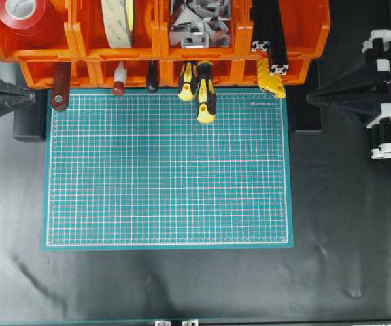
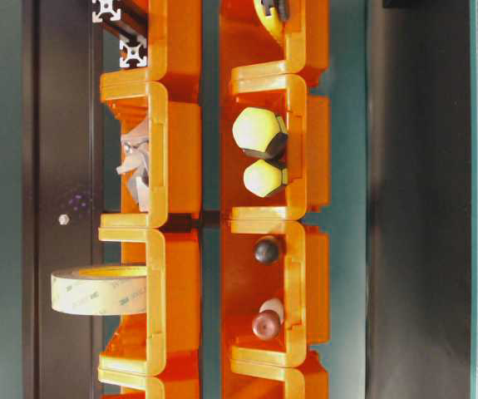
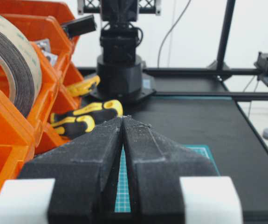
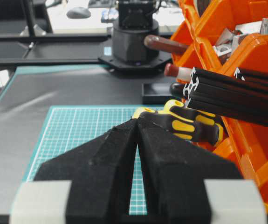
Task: Pick frame from container rack with right arm.
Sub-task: 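Raise the right arm from rest toward the orange rack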
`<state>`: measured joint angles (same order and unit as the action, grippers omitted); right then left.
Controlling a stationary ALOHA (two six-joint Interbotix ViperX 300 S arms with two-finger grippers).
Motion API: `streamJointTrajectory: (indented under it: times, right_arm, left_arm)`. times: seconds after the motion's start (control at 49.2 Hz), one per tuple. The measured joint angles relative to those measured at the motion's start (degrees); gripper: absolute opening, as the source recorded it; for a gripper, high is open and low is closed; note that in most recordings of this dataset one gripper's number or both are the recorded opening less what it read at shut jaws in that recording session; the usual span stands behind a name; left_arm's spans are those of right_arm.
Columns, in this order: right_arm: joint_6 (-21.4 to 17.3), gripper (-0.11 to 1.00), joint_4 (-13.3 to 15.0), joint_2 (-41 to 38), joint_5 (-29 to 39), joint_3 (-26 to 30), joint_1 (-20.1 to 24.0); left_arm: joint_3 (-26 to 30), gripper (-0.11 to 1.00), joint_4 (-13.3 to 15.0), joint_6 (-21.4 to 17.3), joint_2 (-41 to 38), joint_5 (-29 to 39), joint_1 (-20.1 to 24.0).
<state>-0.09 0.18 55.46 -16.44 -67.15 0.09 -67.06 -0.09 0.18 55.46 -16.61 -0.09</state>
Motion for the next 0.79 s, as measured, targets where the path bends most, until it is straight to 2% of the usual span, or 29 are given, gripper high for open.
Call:
streamJointTrajectory:
  times: [0.061,0.122,0.183,0.285,0.529,0.651,0.793]
  right_arm:
    - [-0.44,0.06,-0.26,-0.18,0.00,0.00,-0.09]
    - [-1.23,-0.01,-1.49,-0.62,0.88,0.18,-0.09]
    - [-3.34,-0.01,-3.34,-1.14,2.90,1.32,-0.09]
    - [-5.10,-0.01,-4.39,-1.67,8.17,4.92,-0.18]
    - [-5.19,-0.01,-4.31,-4.13,27.95,16.52,1.05]
    - [-5.19,-0.01,-1.93,-8.61,39.46,24.52,3.60]
    - [-5.36,-0.01,4.04,-16.17,52.65,35.16,7.91]
  left_arm:
    - [0.00,0.03,-0.44,0.97,-0.70,0.53,-0.09]
    - [0.00,0.00,-1.05,3.69,-2.99,2.29,-0.09]
    - [0.44,0.00,-1.23,5.27,-4.57,2.81,0.00]
    - [1.76,0.00,-1.49,5.89,-3.78,2.81,0.00]
    - [4.04,0.00,-1.49,6.15,-3.52,5.36,-0.09]
    - [5.19,0.00,-1.49,6.15,-3.69,7.12,-0.18]
    - [6.06,0.00,-1.49,6.15,-3.60,8.70,-0.18]
